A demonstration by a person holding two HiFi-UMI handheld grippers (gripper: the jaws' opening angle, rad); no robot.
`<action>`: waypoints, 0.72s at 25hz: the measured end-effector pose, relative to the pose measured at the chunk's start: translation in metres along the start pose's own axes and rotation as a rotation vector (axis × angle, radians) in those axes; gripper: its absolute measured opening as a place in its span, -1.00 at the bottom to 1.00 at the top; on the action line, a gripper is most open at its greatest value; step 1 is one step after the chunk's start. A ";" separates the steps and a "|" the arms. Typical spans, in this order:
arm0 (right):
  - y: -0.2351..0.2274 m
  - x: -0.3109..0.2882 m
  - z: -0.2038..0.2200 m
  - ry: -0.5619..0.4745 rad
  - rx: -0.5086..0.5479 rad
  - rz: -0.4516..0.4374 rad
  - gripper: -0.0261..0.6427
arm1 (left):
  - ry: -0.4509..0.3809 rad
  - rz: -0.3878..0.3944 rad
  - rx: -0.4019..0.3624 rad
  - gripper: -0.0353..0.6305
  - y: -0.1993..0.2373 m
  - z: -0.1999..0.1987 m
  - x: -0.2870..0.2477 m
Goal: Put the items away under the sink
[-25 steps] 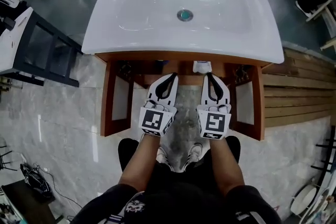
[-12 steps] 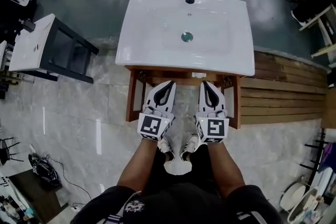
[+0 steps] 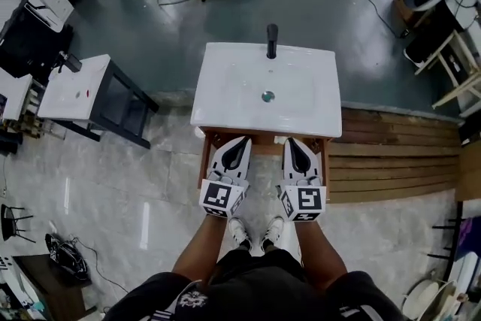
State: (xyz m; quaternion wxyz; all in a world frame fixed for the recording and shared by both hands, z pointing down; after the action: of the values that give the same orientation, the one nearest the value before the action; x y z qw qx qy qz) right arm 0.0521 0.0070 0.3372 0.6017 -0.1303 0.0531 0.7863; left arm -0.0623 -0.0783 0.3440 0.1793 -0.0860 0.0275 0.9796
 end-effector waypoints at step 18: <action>0.038 0.028 -0.057 -0.081 0.121 -0.003 -0.85 | -0.063 0.041 -0.080 -0.89 -0.014 -0.057 0.034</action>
State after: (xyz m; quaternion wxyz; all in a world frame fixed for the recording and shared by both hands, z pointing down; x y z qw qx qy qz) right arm 0.0168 0.0091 0.2721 0.6111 -0.0617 0.0761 0.7855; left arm -0.0798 -0.0580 0.2810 0.1562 -0.0618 -0.0157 0.9857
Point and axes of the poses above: the fingertips, and each gripper's own axes: x backward along the fingers, y to its left, z out of its underside, the point moved 4 cm from there along x, backward along the fingers, and after that the axes turned 11 degrees about y, right-handed, at the moved point
